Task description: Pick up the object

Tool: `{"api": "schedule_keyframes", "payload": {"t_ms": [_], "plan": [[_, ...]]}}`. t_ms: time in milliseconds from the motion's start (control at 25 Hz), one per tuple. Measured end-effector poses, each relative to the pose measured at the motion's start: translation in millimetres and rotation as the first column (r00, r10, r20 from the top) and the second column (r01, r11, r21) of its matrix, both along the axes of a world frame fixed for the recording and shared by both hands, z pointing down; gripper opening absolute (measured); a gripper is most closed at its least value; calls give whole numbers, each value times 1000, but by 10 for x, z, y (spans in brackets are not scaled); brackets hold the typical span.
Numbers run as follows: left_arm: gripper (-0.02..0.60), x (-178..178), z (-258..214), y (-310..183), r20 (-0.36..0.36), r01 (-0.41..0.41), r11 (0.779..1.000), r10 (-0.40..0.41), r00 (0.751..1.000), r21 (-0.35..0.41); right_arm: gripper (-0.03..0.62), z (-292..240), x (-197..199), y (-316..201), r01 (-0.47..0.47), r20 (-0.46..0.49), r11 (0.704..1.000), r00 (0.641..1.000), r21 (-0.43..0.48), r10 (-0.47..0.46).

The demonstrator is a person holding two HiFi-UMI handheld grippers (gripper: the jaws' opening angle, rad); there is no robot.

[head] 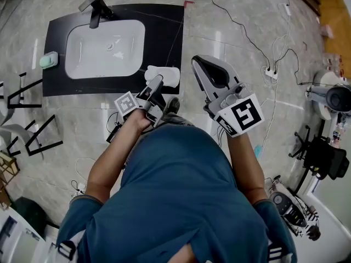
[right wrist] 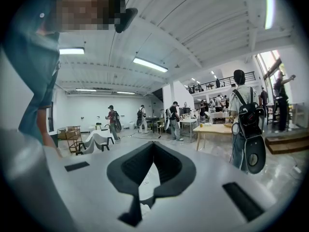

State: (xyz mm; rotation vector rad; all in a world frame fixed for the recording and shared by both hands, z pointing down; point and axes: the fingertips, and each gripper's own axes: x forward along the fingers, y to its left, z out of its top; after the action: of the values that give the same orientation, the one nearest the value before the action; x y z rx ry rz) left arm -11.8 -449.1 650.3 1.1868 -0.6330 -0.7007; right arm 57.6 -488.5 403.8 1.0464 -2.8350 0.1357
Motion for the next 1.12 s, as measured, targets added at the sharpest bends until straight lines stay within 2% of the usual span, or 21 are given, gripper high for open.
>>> {"api": "schedule_keyframes", "payload": {"t_ms": [160, 480, 760, 880, 1120], "plan": [[291, 46, 144, 96, 15, -5, 999, 5, 1000, -39, 14, 29, 18, -3, -1, -3, 1000, 1000, -5, 1], [293, 132, 457, 299, 29, -14, 995, 18, 999, -101, 15, 61, 23, 33, 4, -7, 1000, 1000, -11, -5], [293, 126, 772, 367, 69, -26, 991, 35, 997, -134, 14, 95, 31, 67, 5, -15, 1000, 1000, -20, -5], [293, 122, 890, 397, 62, -13, 987, 23, 998, -160, 14, 128, 39, 84, 4, -21, 1000, 1000, -26, -4], [293, 130, 1033, 346, 73, -10, 989, 21, 997, -147, 14, 150, 69, 99, 0, -33, 999, 999, -37, -1]]}}
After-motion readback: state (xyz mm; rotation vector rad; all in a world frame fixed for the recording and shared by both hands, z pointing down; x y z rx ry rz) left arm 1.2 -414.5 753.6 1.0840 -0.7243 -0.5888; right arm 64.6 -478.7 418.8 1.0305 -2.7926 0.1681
